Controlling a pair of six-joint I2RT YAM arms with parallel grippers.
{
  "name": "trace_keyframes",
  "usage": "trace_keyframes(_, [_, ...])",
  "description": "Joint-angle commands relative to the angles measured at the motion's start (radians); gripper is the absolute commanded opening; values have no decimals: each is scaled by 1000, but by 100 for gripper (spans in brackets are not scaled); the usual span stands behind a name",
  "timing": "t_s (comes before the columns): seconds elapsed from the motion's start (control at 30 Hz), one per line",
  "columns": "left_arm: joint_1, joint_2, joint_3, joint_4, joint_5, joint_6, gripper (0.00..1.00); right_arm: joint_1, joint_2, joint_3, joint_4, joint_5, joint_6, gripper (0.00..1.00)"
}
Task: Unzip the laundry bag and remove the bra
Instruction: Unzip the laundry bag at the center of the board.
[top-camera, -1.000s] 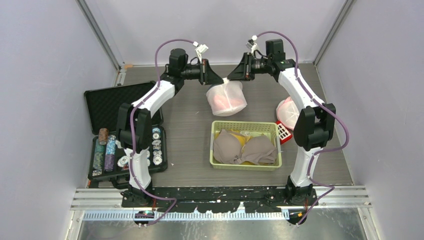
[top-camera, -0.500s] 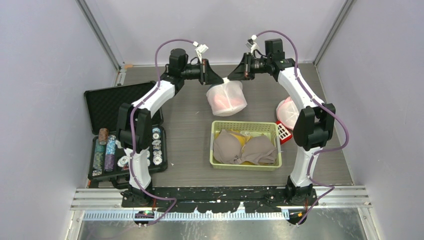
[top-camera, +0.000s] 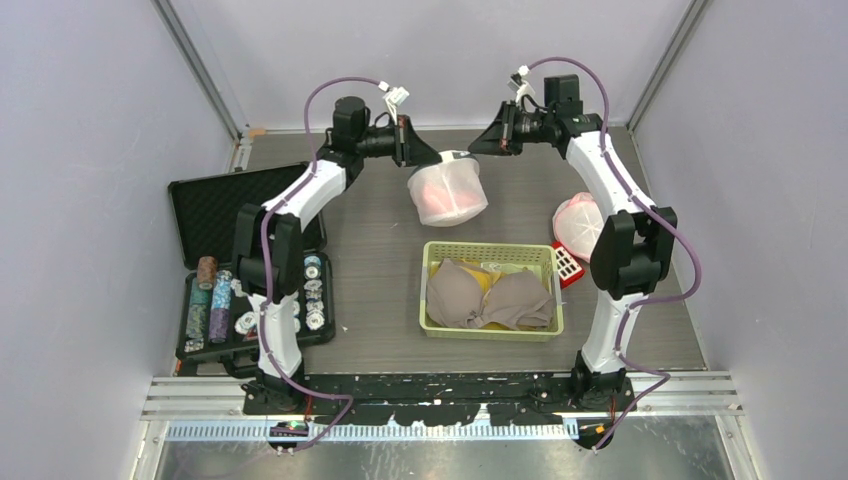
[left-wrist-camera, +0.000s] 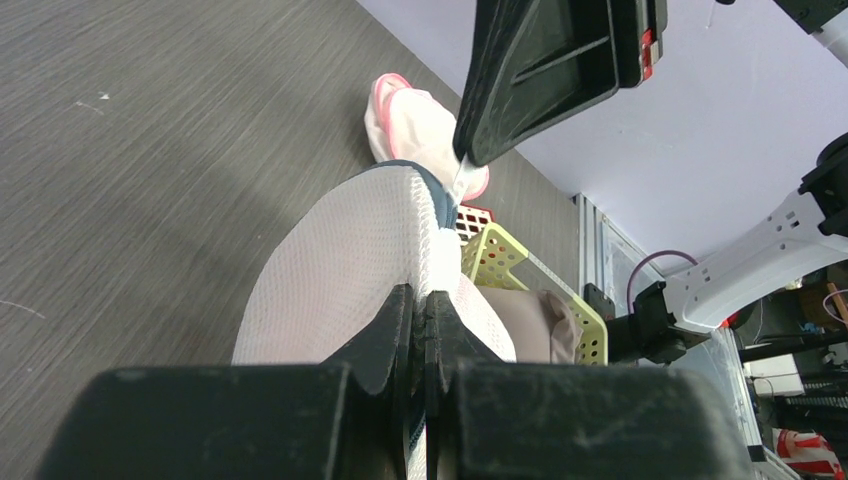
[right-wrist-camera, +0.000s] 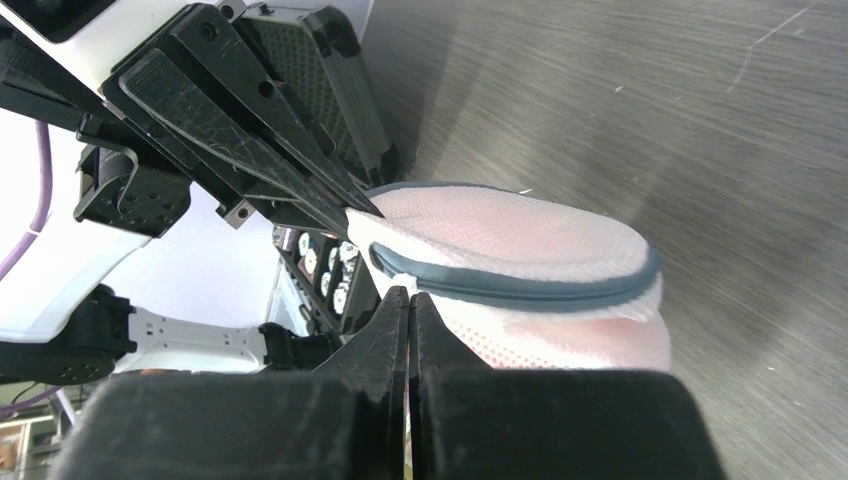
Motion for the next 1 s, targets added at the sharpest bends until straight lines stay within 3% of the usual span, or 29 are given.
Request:
trace_keyframes(0.0, [17,16,43,54,9,22,0,-17,5,32,10,27,-32,1])
trace_keyframes(0.23, [5,46,75,10,-18,104,0,-17,16,-3,69,19,-24,1])
trace_keyframes(0.33, [-9,62,105,-65,-52,216,0,-17,21,-19,106,-3,-14,1])
trace_keyframes(0.4, [-15,68,120,-130,-118,339,7,-17,14,-40,140,-19,-8,1])
trace_keyframes(0.53, [-13,59,129,-283,-186,614,41,-3,4,-104,203,-19,19,1])
trace_keyframes(0.67, [-8,-9,51,-407,-208,873,47,37,5,-175,220,-6,-4,1])
trace_keyframes(0.8, [-3,-91,-64,-407,-211,964,51,70,13,-204,190,12,-68,1])
trace_keyframes(0.97, [-33,-136,-84,-479,-181,1095,57,74,10,-227,174,20,-93,1])
